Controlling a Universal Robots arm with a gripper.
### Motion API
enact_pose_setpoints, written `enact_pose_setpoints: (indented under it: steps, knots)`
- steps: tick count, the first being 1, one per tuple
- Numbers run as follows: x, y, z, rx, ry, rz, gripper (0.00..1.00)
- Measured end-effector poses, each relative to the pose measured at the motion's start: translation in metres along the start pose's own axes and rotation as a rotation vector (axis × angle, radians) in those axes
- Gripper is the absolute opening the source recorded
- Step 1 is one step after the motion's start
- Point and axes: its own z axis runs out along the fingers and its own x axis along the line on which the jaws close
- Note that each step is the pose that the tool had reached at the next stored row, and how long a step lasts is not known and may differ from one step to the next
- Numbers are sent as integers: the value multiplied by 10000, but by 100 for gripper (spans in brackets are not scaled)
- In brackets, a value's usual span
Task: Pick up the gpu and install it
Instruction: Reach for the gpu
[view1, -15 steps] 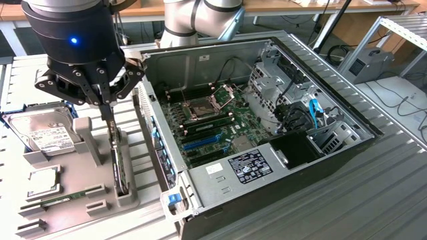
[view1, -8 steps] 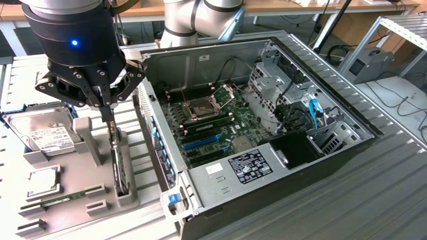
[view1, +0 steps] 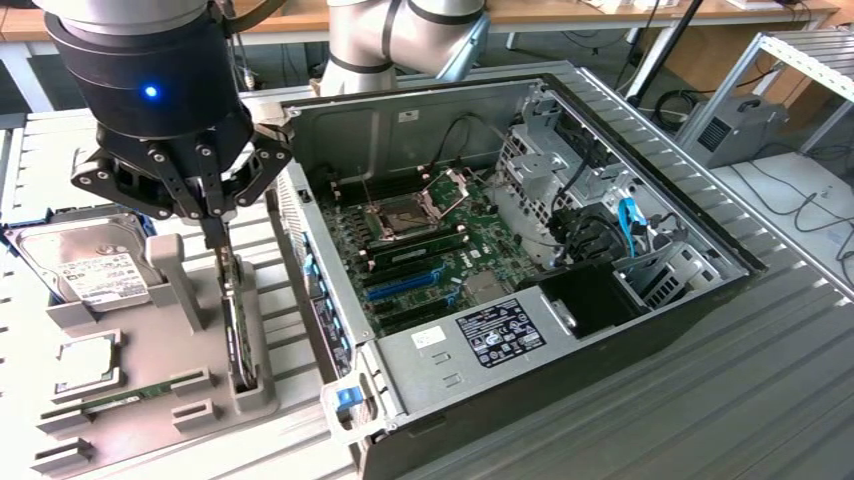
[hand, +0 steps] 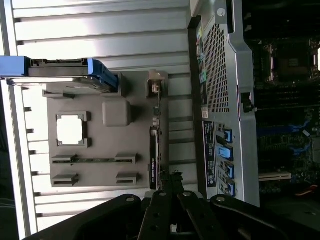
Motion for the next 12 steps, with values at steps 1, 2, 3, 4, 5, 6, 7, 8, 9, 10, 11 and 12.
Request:
enact_pose_setpoints:
  steps: [1, 2, 3, 4, 5, 6, 7, 8, 9, 10, 11, 12]
  knots:
    - [-1, -6, 2, 1, 0, 0, 11]
    - [-2, -11, 2, 3, 0, 0, 11]
    - [-2, -14, 4, 4, -1, 0, 11]
    - [-3, -17, 5, 6, -2, 0, 11]
    - [-4, -21, 6, 10, -1, 0, 11]
    - [-5, -26, 6, 13, -1, 0, 11]
    - [-6, -32, 8, 15, -2, -1, 11]
    - [-6, -39, 9, 17, -1, -1, 11]
    - [-7, -45, 10, 19, -2, 0, 11]
    - [-7, -53, 11, 22, -2, -1, 11]
    - [-8, -66, 12, 25, -2, 0, 11]
    - [-9, -76, 13, 28, -3, -1, 11]
